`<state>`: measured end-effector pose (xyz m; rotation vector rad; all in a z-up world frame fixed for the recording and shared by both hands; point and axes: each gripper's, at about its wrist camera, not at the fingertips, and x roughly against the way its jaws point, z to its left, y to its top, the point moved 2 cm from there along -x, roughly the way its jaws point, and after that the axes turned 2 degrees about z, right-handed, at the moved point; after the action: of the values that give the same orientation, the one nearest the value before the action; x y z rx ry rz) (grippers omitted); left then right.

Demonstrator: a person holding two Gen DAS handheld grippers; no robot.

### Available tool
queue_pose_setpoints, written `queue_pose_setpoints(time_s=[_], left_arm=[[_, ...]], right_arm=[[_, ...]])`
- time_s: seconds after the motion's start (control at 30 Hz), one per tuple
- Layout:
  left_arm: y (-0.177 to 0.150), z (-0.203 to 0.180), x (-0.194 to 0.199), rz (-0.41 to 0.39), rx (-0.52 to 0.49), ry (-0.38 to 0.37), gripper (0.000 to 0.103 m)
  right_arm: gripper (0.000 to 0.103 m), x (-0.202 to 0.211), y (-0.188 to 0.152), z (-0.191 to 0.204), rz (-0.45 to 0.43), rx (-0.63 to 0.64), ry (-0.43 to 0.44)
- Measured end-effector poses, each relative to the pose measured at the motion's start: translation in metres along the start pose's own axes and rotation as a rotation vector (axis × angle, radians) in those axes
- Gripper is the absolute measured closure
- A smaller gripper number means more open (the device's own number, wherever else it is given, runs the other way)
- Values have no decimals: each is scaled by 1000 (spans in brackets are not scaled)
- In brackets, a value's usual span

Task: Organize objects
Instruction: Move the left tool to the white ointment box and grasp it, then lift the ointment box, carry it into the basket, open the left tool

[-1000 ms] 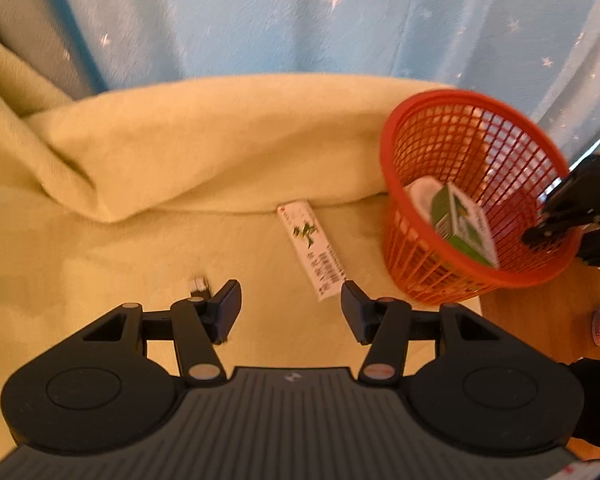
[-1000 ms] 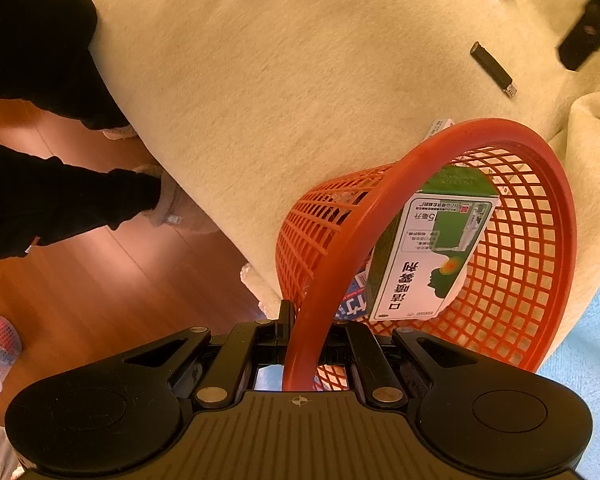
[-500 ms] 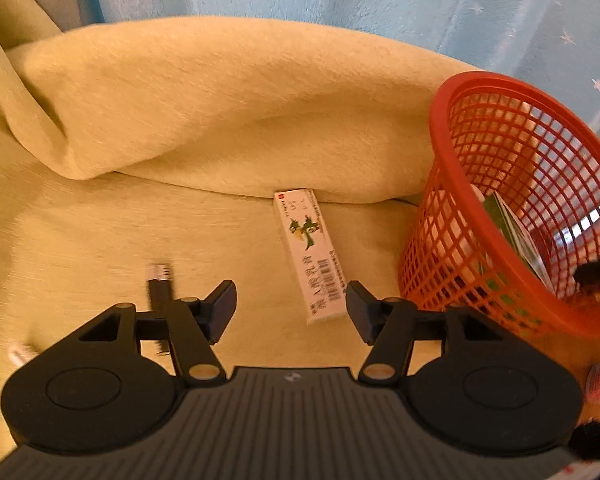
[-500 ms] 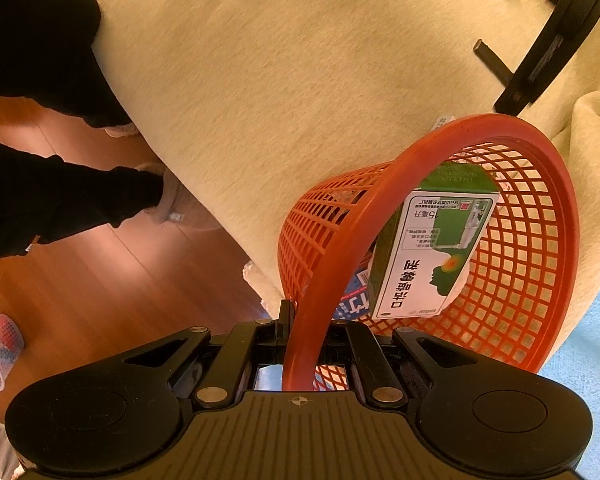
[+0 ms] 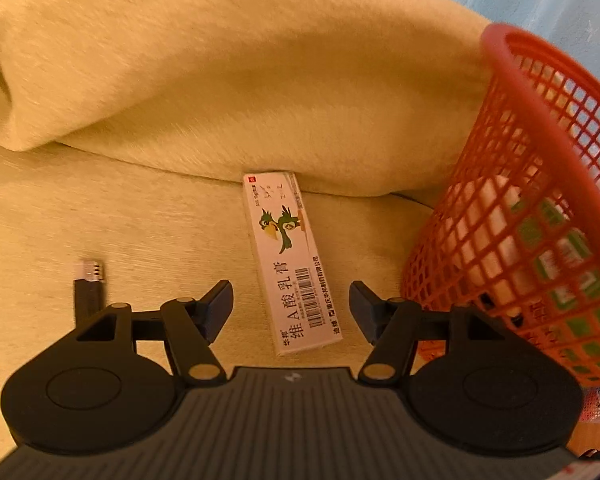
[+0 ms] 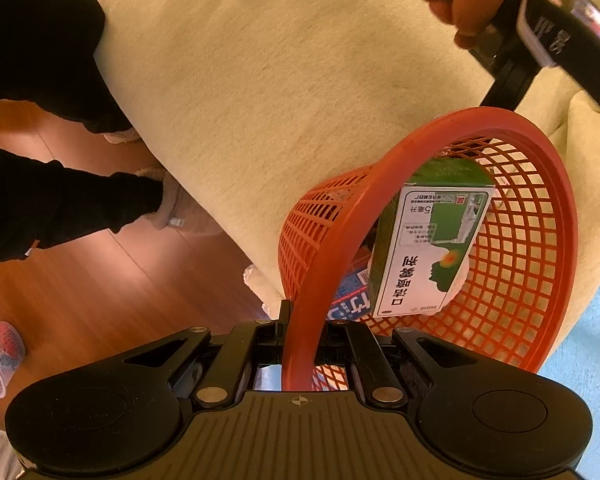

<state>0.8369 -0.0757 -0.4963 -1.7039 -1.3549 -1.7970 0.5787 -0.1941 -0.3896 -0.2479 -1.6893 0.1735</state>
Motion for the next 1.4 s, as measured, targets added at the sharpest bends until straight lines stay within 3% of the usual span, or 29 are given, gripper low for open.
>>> queue_pose_setpoints(time_s=[0.17, 0.23, 0.3, 0.6, 0.77, 0.97, 1.23, 1.4], left_arm=[[0, -1, -12, 27, -13, 8, 48], [-2, -1, -12, 41, -38, 10, 63], [-4, -1, -10, 62, -66, 32, 69], [-46, 3, 35, 106, -177, 97, 70], [-61, 8, 43, 105, -131, 121, 62], [-46, 14, 30, 71, -112, 122, 62], [-36, 14, 10, 94, -120, 115, 63], [-37, 13, 5, 116, -124, 118, 70]], right_arm=[[101, -2, -1, 0, -2, -8, 5], [101, -2, -1, -1, -2, -11, 8], [101, -2, -2, -2, -2, -14, 10], [101, -1, -3, -2, -7, -19, 12], [101, -1, -3, -2, -7, -23, 12], [101, -1, -1, -2, 1, -24, 14], [101, -2, 0, -2, 5, -23, 13], [101, -3, 0, -1, 5, -21, 10]])
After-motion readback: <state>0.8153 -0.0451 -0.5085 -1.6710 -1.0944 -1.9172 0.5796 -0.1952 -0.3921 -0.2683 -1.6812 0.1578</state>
